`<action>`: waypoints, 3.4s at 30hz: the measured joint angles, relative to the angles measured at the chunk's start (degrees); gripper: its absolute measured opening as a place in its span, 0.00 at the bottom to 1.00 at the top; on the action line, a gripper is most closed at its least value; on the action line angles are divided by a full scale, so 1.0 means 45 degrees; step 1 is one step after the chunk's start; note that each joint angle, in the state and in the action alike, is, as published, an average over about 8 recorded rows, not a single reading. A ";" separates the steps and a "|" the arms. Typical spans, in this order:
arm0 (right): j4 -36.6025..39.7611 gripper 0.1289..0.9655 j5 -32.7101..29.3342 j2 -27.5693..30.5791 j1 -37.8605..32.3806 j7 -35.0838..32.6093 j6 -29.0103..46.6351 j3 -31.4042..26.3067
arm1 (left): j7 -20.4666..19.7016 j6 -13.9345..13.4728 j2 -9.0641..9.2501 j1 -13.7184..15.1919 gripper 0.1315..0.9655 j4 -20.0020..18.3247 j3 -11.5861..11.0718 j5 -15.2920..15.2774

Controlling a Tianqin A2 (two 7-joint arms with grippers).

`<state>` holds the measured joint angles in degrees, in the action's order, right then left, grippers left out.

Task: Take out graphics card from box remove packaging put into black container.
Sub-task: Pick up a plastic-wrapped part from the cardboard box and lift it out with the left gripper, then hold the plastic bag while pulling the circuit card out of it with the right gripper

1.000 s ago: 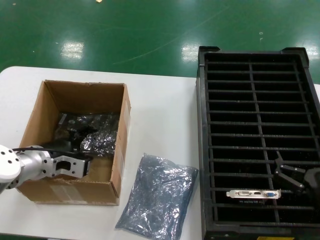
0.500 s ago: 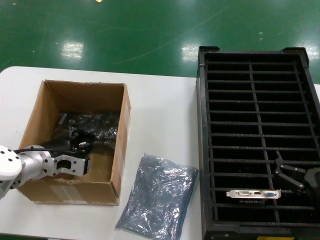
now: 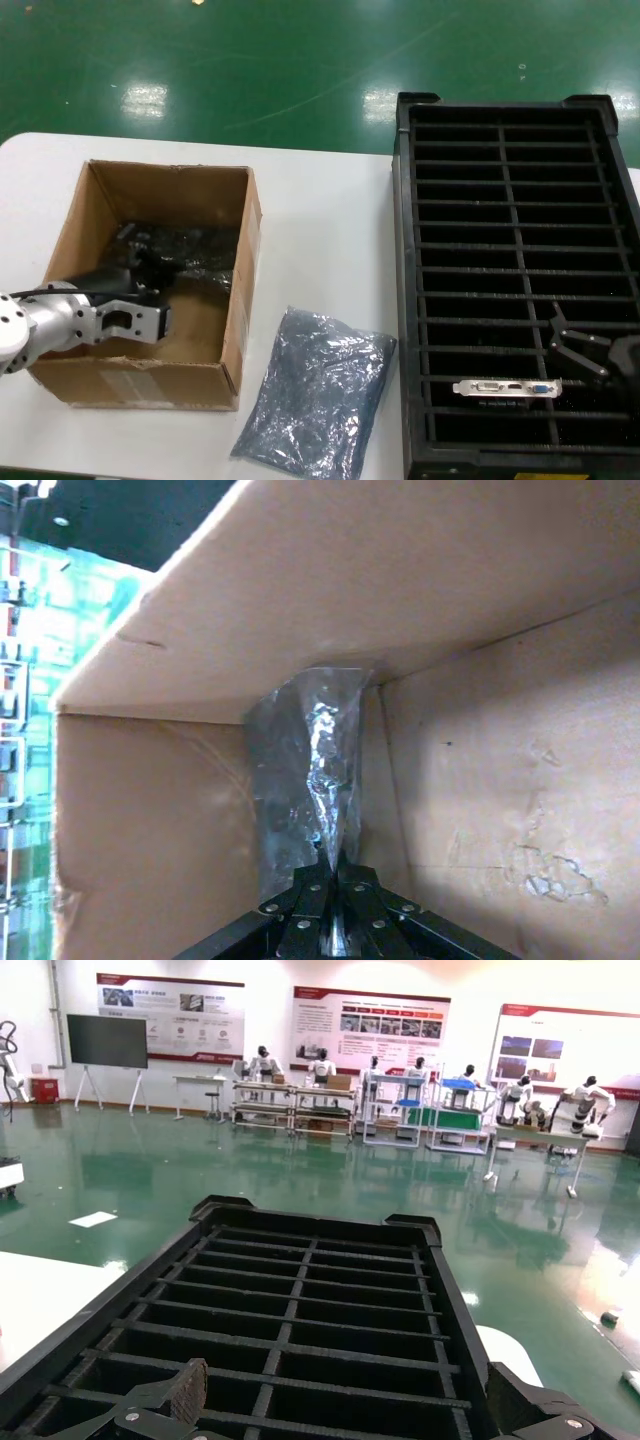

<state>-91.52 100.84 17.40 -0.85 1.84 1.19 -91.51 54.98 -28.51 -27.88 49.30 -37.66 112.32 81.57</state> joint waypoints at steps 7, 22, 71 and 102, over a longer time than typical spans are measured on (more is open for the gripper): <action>0.0000 1.00 0.0000 0.0000 0.0000 0.0000 0.0000 0.0000 | -0.0174 -0.0054 -0.0400 -0.0553 0.01 -0.1292 -0.0214 0.0248; 0.0000 1.00 0.0000 0.0000 0.0000 0.0000 0.0000 0.0000 | -0.0249 0.0737 -0.1860 -0.2403 0.01 -0.5598 -0.1255 0.0696; 0.0000 1.00 0.0000 0.0000 0.0000 0.0000 0.0000 0.0000 | 0.1960 -0.1492 -0.2053 -1.2024 0.01 -1.6000 -0.5845 0.4771; -0.0832 0.98 -0.1077 0.1527 -0.2230 0.0844 0.1233 -0.2513 | 0.1961 -0.1494 -0.2052 -1.2025 0.01 -1.6000 -0.5845 0.4770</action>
<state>-95.27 95.99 24.27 -10.88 5.63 6.74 -102.82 63.80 -35.23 -37.12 -4.81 -109.66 86.02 103.04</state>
